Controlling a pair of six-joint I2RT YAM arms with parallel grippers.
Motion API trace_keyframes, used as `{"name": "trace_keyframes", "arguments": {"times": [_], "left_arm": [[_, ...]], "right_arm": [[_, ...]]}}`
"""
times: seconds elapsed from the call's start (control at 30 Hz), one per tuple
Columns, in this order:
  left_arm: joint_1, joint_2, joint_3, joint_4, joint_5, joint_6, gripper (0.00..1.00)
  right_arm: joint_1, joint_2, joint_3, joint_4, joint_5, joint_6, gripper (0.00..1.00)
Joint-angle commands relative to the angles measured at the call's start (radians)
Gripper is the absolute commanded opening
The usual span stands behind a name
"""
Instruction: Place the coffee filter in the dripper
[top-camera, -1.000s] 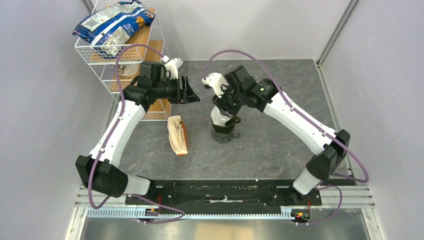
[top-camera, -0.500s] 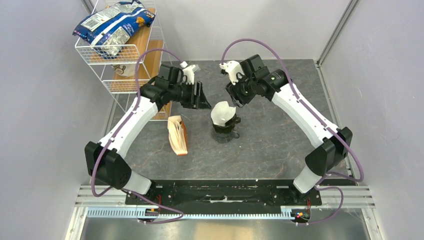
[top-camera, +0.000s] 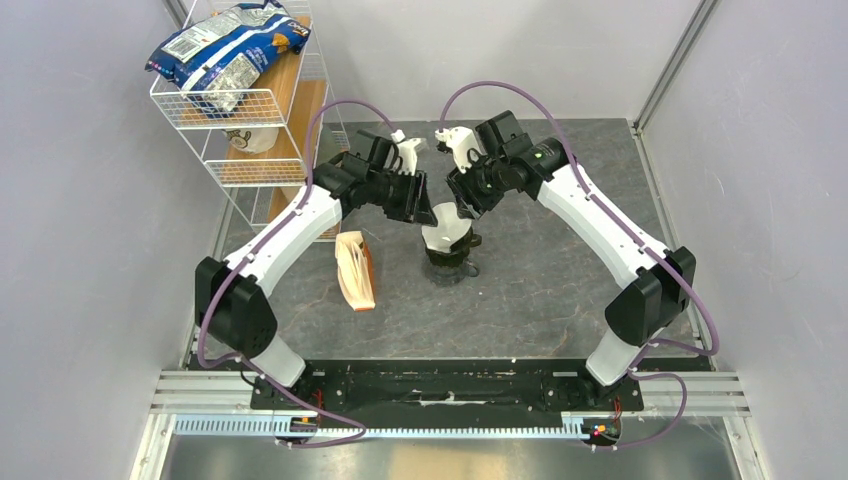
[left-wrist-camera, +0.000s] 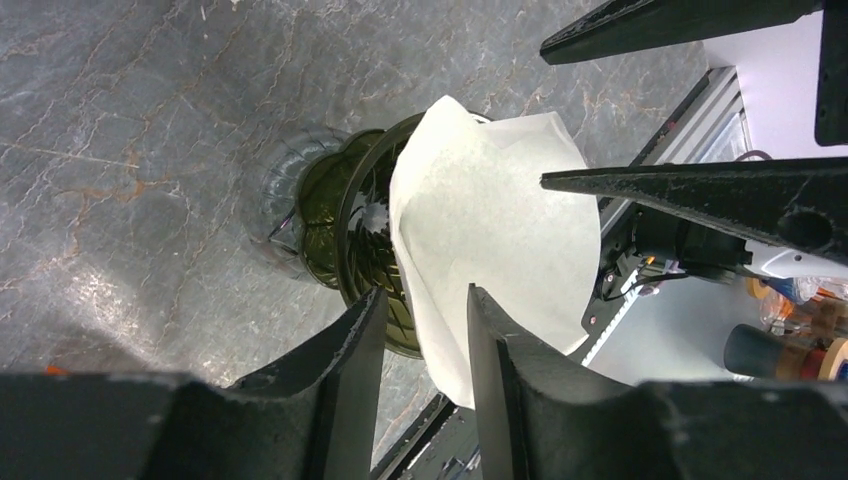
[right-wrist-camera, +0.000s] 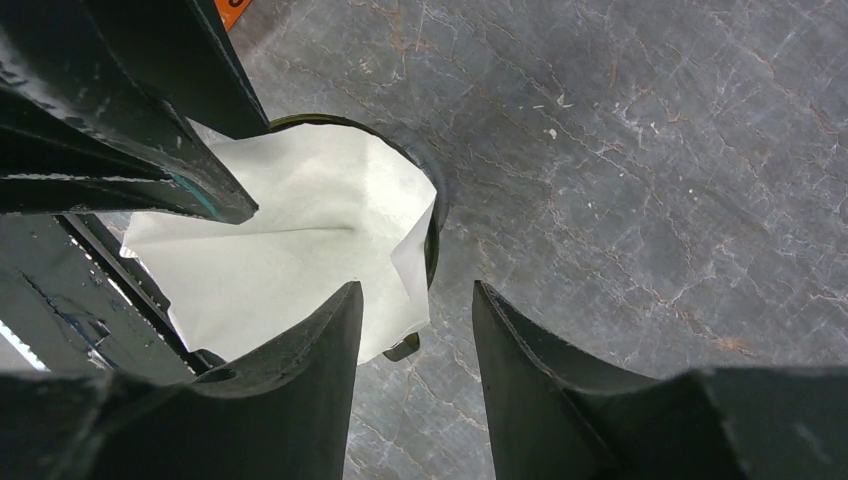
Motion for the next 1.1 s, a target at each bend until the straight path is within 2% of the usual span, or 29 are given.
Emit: {"name": "trace_keyframes", "arguments": {"times": [0.0, 0.07, 0.23, 0.47, 0.77, 0.93, 1.07], "left_arm": [[-0.016, 0.014, 0.056, 0.043, -0.018, 0.034, 0.40], [-0.019, 0.027, 0.059, 0.044, -0.019, 0.031, 0.37], [-0.026, 0.049, 0.067, 0.044, -0.023, 0.024, 0.35], [-0.026, 0.015, 0.075, 0.038, -0.034, 0.025, 0.03], [-0.026, -0.066, 0.052, 0.051, -0.033, 0.062, 0.02], [-0.028, -0.102, 0.025, 0.067, -0.033, 0.090, 0.02], [-0.029, -0.128, 0.003, 0.076, -0.025, 0.111, 0.02]], "right_arm": [[-0.005, 0.000, 0.035, 0.007, -0.016, 0.009, 0.52], [-0.007, 0.001, 0.032, 0.007, -0.009, 0.004, 0.52], [-0.013, 0.012, 0.019, 0.008, 0.008, -0.015, 0.52], [-0.018, 0.014, 0.030, 0.008, -0.022, -0.005, 0.54], [-0.032, 0.008, 0.062, -0.016, -0.109, 0.038, 0.57], [-0.040, 0.014, 0.080, -0.017, -0.120, 0.083, 0.51], [-0.053, 0.008, 0.092, -0.014, -0.151, 0.121, 0.39]]}}
